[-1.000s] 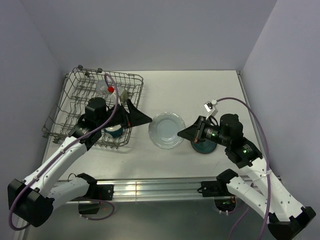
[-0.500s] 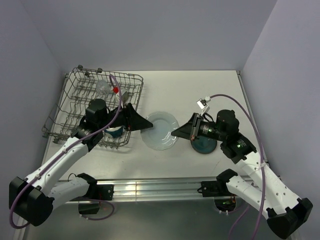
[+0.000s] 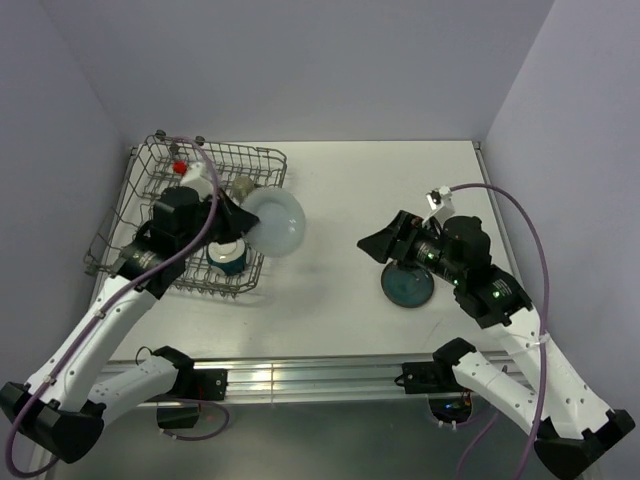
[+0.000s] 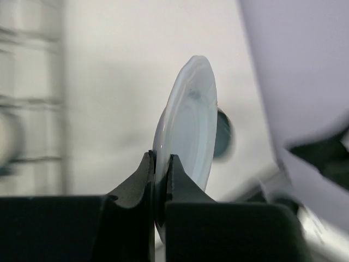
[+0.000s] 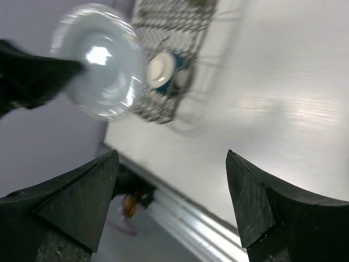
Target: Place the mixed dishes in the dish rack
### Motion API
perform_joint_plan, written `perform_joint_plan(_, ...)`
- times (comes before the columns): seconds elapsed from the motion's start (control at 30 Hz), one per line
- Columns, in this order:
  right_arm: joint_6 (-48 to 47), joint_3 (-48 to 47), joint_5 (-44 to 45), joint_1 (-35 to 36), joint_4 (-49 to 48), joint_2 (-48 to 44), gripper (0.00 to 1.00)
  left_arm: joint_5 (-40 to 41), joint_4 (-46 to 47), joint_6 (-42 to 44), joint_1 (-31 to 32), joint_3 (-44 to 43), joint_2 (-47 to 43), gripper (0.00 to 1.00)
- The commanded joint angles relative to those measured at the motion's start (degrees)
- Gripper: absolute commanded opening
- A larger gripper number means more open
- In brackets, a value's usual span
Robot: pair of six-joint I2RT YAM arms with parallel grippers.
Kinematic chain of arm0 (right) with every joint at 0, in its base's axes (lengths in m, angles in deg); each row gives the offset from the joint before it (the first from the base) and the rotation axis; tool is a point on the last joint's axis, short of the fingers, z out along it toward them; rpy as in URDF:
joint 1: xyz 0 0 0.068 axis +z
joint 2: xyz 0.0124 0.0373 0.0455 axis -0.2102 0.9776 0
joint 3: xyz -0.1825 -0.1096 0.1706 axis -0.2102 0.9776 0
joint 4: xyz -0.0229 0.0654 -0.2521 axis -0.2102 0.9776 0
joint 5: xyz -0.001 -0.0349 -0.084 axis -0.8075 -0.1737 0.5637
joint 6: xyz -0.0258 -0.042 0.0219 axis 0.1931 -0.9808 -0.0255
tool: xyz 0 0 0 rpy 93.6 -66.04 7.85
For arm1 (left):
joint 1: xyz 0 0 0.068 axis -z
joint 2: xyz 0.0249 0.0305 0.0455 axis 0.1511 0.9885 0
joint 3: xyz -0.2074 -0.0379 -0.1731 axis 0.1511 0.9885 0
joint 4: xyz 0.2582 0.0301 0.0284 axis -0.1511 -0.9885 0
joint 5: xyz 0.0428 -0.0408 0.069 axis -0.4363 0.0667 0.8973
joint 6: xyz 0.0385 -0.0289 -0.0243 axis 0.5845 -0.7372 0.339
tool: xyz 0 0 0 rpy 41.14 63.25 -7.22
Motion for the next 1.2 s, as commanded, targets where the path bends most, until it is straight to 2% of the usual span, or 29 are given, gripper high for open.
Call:
perform_joint_plan(0.0,-5.22,-2.65,16.35,-0.39,9.43,-3.06,0.87,33.18,-10.5,6.66,-1.77,-9.44,-2.57,0.0)
perform_joint_plan(0.03,-5.66,-2.47,16.98,-0.39,10.14,-4.02,0.87,37.4,-11.05,7.89,-1.95,-10.76,-2.57,0.0)
perform_joint_plan(0.07,-6.1,-2.3,17.25,-0.39,10.32,-4.38,0.87,44.93,-11.31,10.95,-2.21,-10.94,-2.57,0.0)
perform_joint_plan(0.13,-6.63,-1.6,17.25,-0.48,10.41,-4.99,0.87,49.9,-8.87,15.26,-2.48,-9.64,-3.27,0.0)
perform_joint_plan(0.17,-6.81,-1.25,16.99,-0.48,10.23,-5.08,0.86,52.01,-7.55,20.42,-2.56,-8.76,-3.54,0.0)
perform_joint_plan(0.2,-6.98,-0.89,16.47,-0.48,10.06,-5.0,0.86,56.12,-3.62,22.82,-2.65,-7.62,-3.97,0.0)
perform_joint_plan(0.33,-6.99,0.42,15.59,-0.48,9.53,-4.12,0.86,61.26,8.94,35.9,-3.79,1.77,-7.75,0.0)
perform_joint_plan(0.37,-7.07,0.69,15.32,-0.39,9.35,-4.03,0.86,61.43,10.29,36.9,-4.58,2.76,-7.76,0.0)
perform_joint_plan(0.6,-7.6,1.83,14.0,-0.48,8.3,-3.68,0.85,49.59,10.92,40.5,-14.68,3.73,-1.35,0.0)
perform_joint_plan(0.67,-7.78,2.53,13.74,-0.48,7.77,-3.85,0.85,40.03,11.53,45.59,-18.81,3.73,-0.03,0.0)
perform_joint_plan(0.83,-8.13,4.2,13.39,-0.48,7.07,-4.2,0.85,33.77,13.12,48.68,-25.84,2.07,4.37,0.0)
perform_joint_plan(0.97,-7.95,5.96,12.25,-0.48,5.93,-4.73,0.85,26.56,15.75,48.94,-28.05,1.27,7.69,0.0)
perform_joint_plan(1.17,-7.51,7.72,10.4,-0.48,4.43,-4.99,0.85,25.49,18.65,49.74,-28.05,0.31,14.29,0.0)
